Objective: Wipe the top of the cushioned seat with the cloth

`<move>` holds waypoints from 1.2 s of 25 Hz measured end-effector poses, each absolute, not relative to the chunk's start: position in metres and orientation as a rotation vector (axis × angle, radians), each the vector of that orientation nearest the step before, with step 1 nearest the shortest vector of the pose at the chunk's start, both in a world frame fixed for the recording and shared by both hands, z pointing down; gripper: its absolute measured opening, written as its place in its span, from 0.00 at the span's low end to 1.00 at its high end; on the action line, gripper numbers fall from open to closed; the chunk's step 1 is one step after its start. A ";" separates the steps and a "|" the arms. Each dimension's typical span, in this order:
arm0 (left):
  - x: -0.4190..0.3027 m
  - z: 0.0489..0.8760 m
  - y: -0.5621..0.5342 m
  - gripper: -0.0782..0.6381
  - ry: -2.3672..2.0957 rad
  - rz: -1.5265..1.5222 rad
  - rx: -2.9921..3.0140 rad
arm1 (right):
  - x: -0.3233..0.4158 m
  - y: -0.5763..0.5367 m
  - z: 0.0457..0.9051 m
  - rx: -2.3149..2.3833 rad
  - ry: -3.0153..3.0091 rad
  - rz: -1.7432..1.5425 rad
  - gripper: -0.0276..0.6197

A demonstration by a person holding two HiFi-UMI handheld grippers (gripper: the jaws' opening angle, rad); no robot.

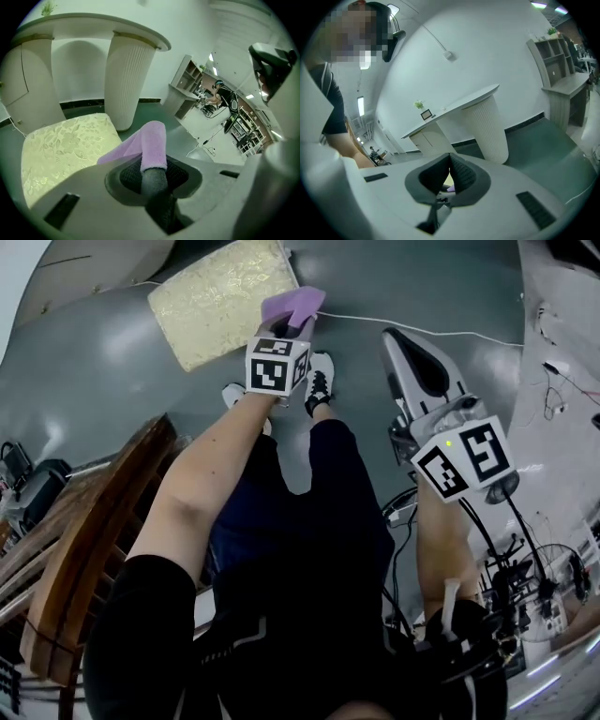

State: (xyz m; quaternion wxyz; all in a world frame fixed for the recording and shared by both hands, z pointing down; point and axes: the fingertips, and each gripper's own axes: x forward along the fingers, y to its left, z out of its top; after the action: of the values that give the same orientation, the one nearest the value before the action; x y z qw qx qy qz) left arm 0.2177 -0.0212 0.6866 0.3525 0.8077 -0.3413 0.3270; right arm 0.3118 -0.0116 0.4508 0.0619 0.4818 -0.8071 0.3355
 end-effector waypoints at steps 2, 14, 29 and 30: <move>0.211 0.665 -0.024 0.22 -0.878 0.798 2.118 | 0.309 -0.016 0.439 1.463 -2.439 0.991 0.05; 0.136 0.500 -0.043 0.22 -0.955 0.505 2.235 | 0.256 -0.024 0.334 1.408 -2.488 0.845 0.05; 0.020 0.302 -0.043 0.22 -1.082 0.306 2.381 | 0.184 -0.049 0.206 1.382 -2.599 0.598 0.05; 0.014 0.290 -0.042 0.22 -1.079 0.290 2.380 | 0.178 -0.049 0.199 1.365 -2.603 0.566 0.05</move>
State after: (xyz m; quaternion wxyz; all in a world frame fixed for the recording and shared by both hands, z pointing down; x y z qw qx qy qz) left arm 0.0140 -0.0418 0.2903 0.2535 0.8756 -0.3970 0.1068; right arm 0.1781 -0.0489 0.1985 0.0743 0.4549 -0.8672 0.1888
